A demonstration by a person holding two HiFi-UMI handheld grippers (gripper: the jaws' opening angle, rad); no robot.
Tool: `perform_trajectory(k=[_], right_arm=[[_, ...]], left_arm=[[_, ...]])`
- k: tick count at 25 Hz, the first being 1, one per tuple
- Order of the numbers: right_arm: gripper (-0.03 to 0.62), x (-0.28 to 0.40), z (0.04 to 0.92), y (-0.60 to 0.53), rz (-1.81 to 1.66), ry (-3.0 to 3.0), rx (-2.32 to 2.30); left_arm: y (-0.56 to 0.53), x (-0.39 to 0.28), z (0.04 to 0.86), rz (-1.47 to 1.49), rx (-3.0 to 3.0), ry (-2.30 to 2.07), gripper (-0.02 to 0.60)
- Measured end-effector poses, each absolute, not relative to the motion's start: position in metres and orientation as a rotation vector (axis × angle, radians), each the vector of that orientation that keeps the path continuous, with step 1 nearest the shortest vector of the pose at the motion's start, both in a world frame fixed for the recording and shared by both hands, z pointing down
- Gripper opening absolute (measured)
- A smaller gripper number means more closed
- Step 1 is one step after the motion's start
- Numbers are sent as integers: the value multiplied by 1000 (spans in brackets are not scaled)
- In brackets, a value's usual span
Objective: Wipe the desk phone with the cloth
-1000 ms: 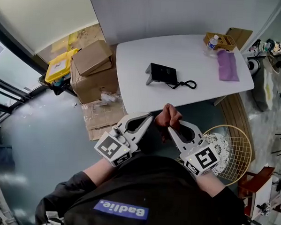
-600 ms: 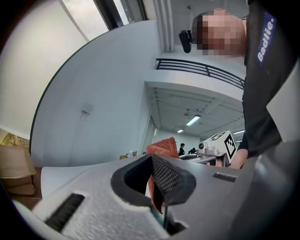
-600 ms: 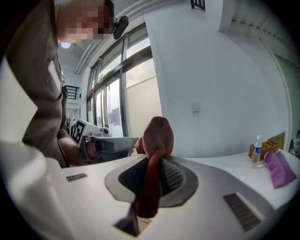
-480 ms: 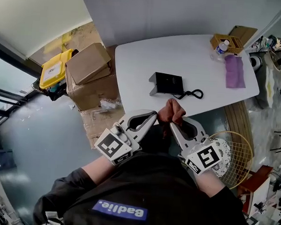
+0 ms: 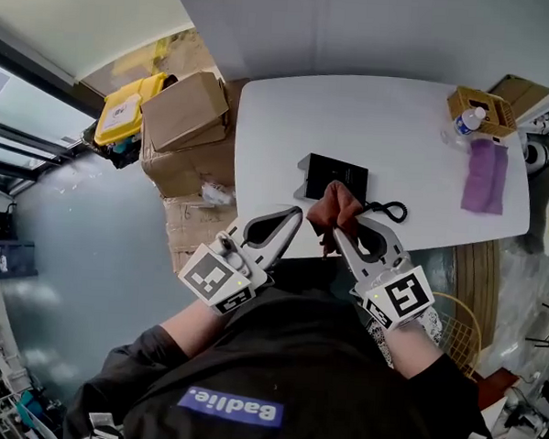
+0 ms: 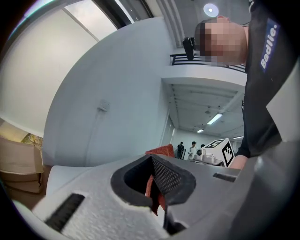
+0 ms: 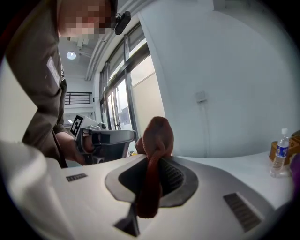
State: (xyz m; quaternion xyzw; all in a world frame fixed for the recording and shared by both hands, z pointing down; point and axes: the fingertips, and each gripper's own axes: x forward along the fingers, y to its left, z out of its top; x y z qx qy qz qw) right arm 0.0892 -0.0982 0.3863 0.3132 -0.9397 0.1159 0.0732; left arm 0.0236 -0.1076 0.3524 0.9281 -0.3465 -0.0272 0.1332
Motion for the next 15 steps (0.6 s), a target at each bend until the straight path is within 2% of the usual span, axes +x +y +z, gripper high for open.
perform_trajectory(k=[6, 15], right_arm=[[69, 106, 409, -149, 373, -2840, 857], [69, 97, 477, -201, 440, -2748, 832]], left_arm=[[-147, 39, 363, -74, 2645, -1124, 6], [-182, 43, 407, -33, 2552, -1171, 6]])
